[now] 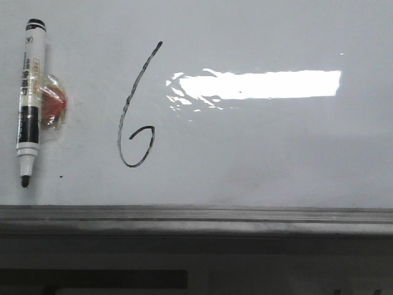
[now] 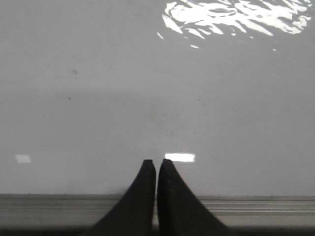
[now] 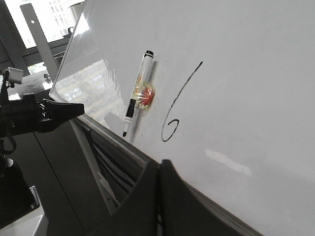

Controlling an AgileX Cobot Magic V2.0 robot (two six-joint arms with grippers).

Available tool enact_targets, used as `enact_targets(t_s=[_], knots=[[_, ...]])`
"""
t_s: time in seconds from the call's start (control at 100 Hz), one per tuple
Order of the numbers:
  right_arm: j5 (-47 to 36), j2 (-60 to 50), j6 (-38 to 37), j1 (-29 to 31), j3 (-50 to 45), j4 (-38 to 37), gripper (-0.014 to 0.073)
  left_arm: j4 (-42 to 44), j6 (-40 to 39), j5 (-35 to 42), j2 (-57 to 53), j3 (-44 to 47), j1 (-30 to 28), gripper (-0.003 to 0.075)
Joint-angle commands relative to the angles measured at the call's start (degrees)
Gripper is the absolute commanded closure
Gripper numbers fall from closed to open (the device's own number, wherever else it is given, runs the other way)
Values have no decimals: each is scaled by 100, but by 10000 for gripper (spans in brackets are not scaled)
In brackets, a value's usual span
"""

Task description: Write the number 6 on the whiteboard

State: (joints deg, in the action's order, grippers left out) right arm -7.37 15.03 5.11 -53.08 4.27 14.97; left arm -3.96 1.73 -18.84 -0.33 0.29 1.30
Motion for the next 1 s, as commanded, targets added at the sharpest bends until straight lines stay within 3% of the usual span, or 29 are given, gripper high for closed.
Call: enact_targets(t_s=[0.0,0.16,0.28,0.61,0.78,0.89,0.99], knots=[[-424,27,60,21,152,-73,647,-1,-67,266,-179,251,20,739],[-424,27,60,97,152,-73,647,-1,-67,266,-179,251,20,739],[-424,51,60,557,152,-73,647,-1,-67,266,-179,251,20,739],[-434,84,60,3655,152,-73,647,-1,-67,266,-179,251,20,739],[-428,84,60,4464,147,-87,647,-1,-67,266,-179,251,20,739],[-354,37,-46,4761,83,-1076,647,-1,-67,266,-179,251,20,739],[-209,-281,-1018,4958,-146,-1885,647,-1,-67,266,-179,251,20,739]])
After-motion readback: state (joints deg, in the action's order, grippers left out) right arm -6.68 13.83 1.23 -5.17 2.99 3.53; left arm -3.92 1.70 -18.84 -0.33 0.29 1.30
